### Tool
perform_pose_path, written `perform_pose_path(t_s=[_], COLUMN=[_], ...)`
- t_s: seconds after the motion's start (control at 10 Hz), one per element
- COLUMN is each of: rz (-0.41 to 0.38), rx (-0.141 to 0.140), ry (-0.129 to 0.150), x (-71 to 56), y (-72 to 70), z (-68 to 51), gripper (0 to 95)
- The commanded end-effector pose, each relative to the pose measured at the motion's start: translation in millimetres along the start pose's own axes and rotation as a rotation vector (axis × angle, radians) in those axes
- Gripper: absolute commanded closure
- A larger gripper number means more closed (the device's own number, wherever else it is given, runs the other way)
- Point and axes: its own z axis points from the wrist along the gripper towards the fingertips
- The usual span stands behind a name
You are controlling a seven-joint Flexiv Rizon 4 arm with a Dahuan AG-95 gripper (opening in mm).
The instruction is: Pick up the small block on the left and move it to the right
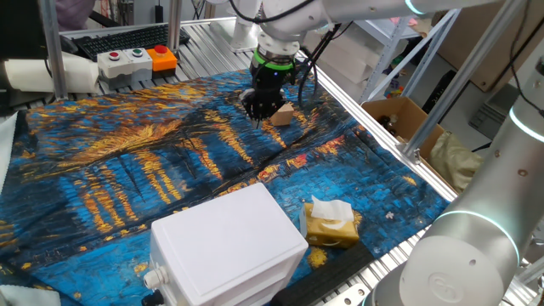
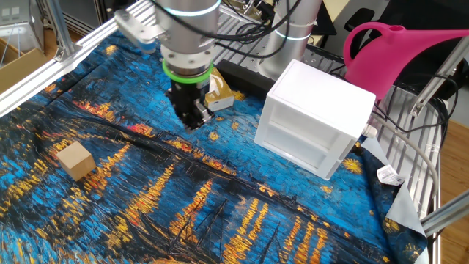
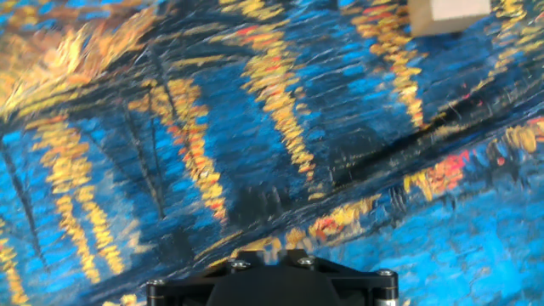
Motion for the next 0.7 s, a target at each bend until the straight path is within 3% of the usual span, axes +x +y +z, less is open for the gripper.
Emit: perform_pose_path(t_s=[0.1,0.7], rz=[-0.092,-0.195], rx=[0.001,-0.011], ry=[-0.003,0.000], x=[-18.3,-64.7], y=[-6.6,-31.5], z=[0.7,1.0], gripper=[95.0,95.0])
